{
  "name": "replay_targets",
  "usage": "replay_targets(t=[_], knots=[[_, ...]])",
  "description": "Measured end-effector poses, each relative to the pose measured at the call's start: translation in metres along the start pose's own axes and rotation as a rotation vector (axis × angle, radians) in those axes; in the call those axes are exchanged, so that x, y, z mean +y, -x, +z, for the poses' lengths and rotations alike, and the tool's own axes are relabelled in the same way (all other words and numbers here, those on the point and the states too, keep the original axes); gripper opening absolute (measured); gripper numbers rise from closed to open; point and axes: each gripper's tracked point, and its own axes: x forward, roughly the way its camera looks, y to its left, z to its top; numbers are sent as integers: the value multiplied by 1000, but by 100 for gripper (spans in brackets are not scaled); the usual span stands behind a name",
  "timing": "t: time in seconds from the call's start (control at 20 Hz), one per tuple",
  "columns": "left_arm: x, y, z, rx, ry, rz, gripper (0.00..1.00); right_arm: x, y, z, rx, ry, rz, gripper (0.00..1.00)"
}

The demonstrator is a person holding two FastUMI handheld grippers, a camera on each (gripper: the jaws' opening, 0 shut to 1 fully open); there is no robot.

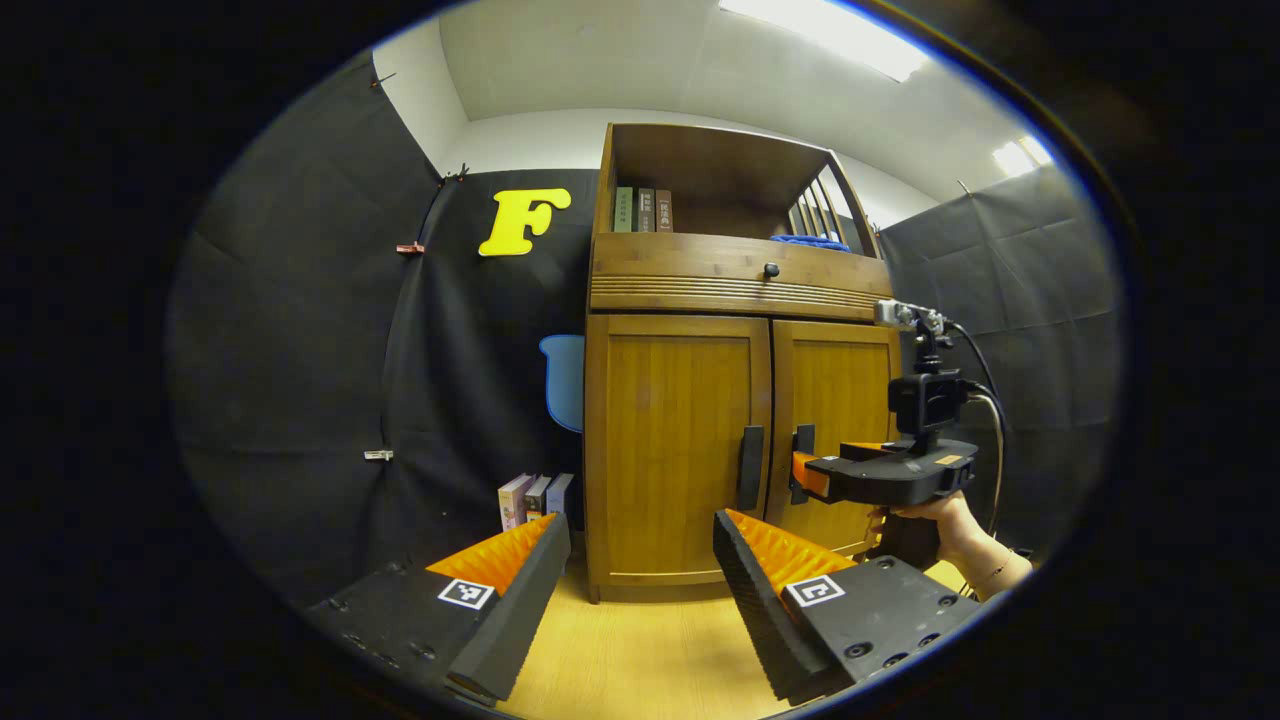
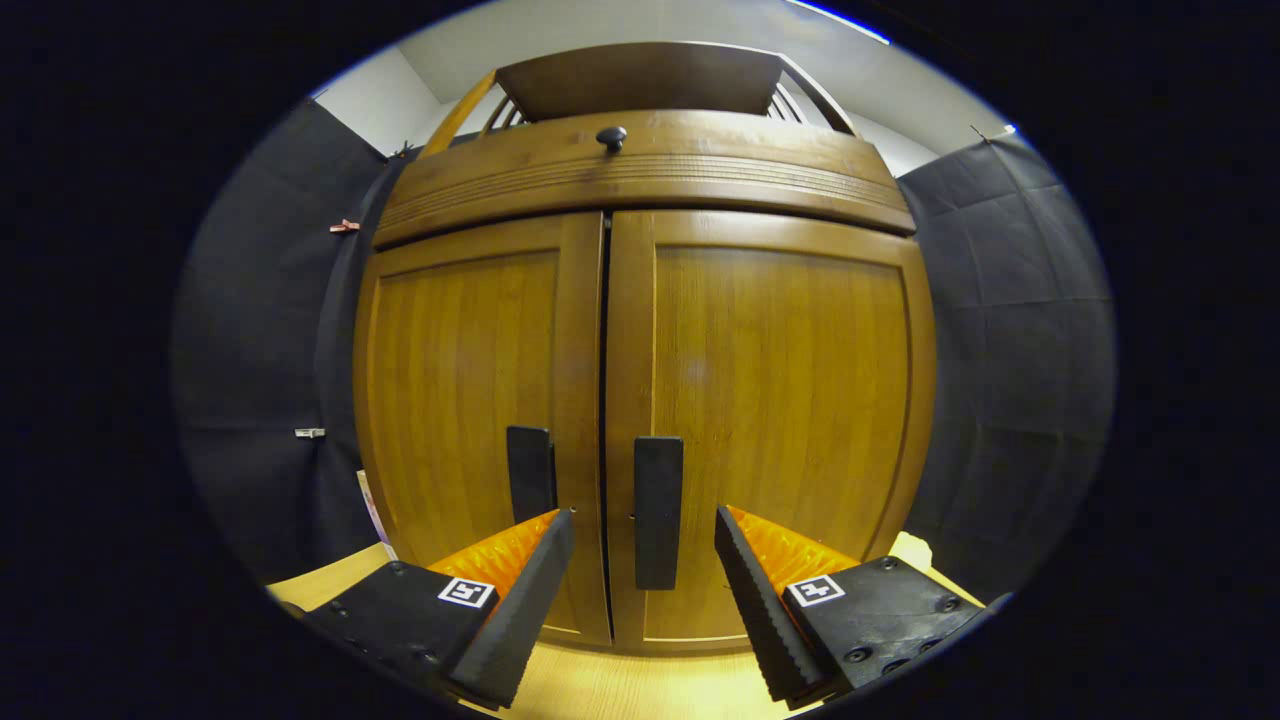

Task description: Open the right door of the double-door shoe cabinet with the right hand, and open the left door with the left hand.

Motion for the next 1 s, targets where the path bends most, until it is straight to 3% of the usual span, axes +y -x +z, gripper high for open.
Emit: replay_targets(t=[0.3,0.35,0.5,0.65,0.75,0.9,1.0], knots=[[20,-5,-7,6,-6,30,90,-9,-44,-18,20,3,-55,89],[22,-7,-7,8,-2,35,90,-10,-49,-17,18,1,-60,84],[30,-13,-10,21,5,53,90,-11,-58,-20,30,-5,-60,52],[34,-15,-13,40,2,71,90,-7,-62,-25,37,16,-46,51],[33,-12,-15,43,7,75,90,-5,-60,-23,28,35,-45,33],[35,-7,-14,43,-6,89,90,-6,-58,-23,41,30,-32,24],[35,-3,-9,35,-13,101,90,-6,-49,-22,51,42,-13,24]])
